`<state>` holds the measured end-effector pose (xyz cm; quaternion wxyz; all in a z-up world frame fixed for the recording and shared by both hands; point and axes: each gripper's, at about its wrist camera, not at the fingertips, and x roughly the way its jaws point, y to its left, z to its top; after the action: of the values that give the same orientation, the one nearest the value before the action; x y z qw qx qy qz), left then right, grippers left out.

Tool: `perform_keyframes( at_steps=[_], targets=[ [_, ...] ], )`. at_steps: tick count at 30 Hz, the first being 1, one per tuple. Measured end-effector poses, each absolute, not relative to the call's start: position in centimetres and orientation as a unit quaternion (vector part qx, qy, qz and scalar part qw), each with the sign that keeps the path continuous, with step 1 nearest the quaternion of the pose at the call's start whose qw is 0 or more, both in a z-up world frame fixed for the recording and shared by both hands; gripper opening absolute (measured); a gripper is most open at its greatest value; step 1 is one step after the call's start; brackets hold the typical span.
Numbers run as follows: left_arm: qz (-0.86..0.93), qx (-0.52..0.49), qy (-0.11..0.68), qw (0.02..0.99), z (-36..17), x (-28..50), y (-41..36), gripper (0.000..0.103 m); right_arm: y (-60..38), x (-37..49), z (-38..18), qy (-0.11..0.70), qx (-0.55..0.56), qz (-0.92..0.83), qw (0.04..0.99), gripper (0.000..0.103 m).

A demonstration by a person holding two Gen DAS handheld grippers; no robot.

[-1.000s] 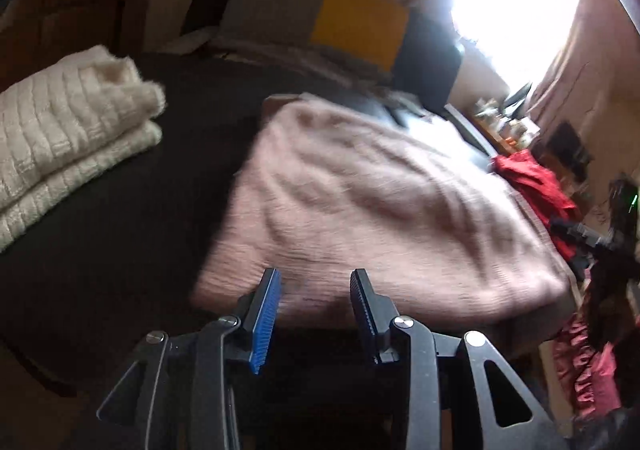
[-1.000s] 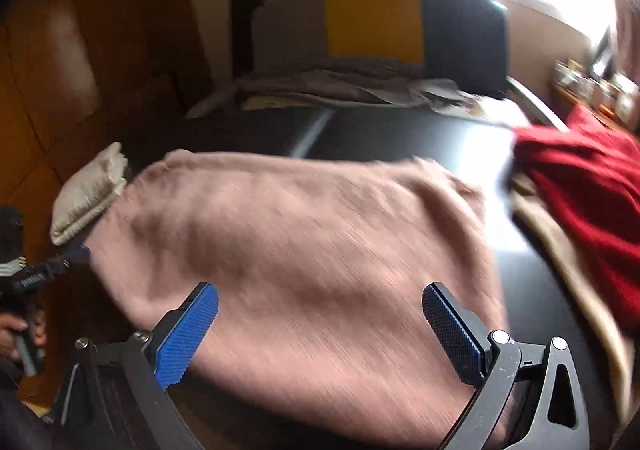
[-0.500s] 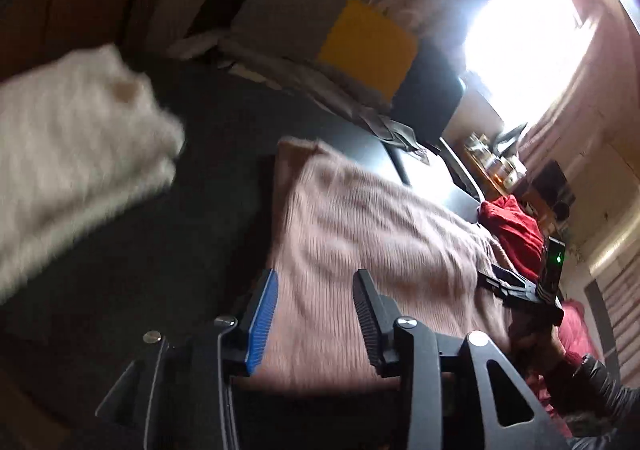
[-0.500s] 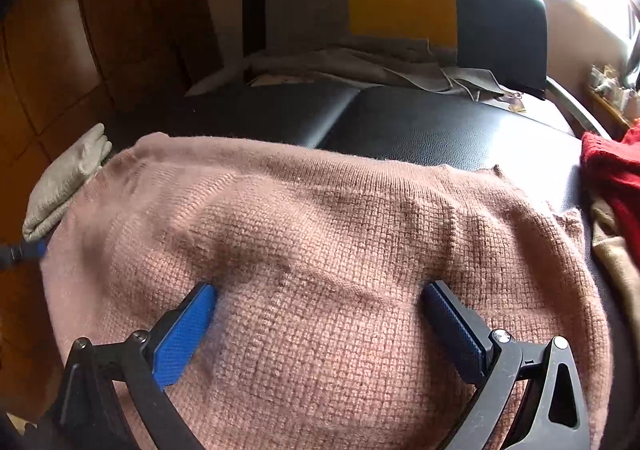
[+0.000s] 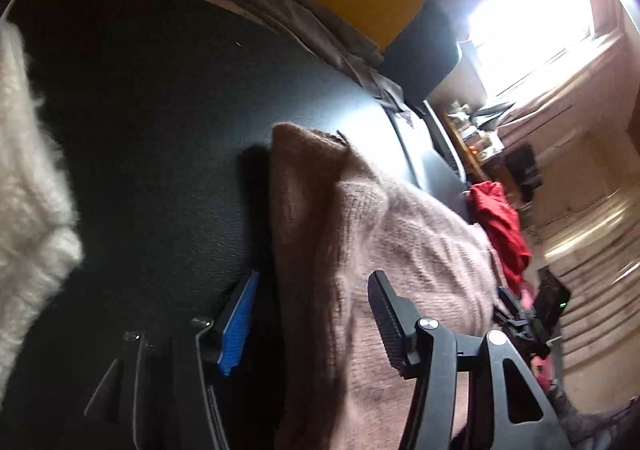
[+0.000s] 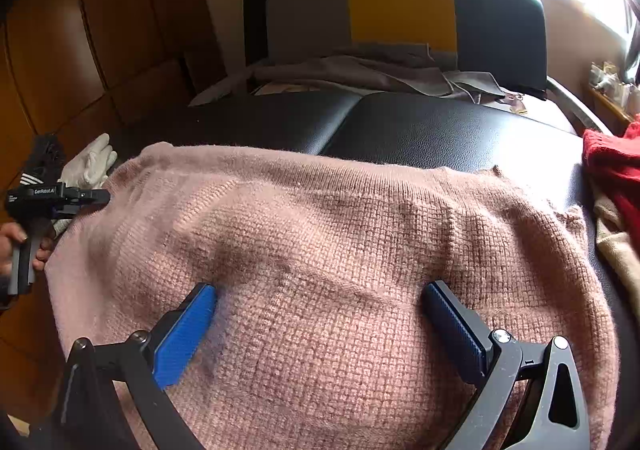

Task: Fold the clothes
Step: 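Grasp the sweater end with the left gripper and fold it over the body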

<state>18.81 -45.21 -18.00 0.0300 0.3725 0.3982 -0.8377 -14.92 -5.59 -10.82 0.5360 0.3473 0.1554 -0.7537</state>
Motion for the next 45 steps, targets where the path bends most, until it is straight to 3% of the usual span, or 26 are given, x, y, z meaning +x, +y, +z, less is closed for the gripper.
perform_keyframes(
  at_steps=[2, 7, 10, 16, 23, 30, 38, 45],
  targets=[
    [-0.837, 0.378, 0.395, 0.010, -18.0, 18.5, -45.0, 0.051, -5.9, -14.8, -10.6, 0.155, 0.347, -0.754, 0.536, 0.103],
    [-0.836, 0.407, 0.369, -0.003, -18.2, 16.9, -43.4, 0.025, -6.0, -15.2, -10.6, 0.156, 0.347, -0.754, 0.536, 0.103],
    [-0.834, 0.410, 0.369, 0.009, -18.0, 16.6, -43.2, 0.020, -6.0, -15.1, -10.6, 0.159, 0.346, -0.755, 0.533, 0.103],
    [-0.839, 0.408, 0.358, 0.046, -16.2, 16.3, -44.3, 0.016, -6.0, -14.9, -9.5, 0.171, 0.372, -0.735, 0.541, 0.103],
    [-0.850, 0.393, 0.347, 0.057, -12.2, 15.9, -45.8, 0.015, -1.9, -16.2, -5.7, 0.190, 0.402, -0.655, 0.612, 0.103],
    [-0.848, 0.397, 0.348, 0.048, -10.1, 15.1, -45.5, 0.015, 0.1, -19.4, -8.6, 0.247, 0.448, -0.613, 0.601, 0.103],
    [-0.844, 0.355, 0.403, -0.017, -7.1, 13.7, -41.4, 0.015, 1.0, -18.9, -10.6, 0.258, 0.431, -0.615, 0.607, 0.103],
    [-0.844, 0.306, 0.431, -0.088, -2.9, 11.0, -35.5, 0.015, 2.7, -18.7, -11.0, 0.205, 0.416, -0.634, 0.619, 0.103]
  ],
)
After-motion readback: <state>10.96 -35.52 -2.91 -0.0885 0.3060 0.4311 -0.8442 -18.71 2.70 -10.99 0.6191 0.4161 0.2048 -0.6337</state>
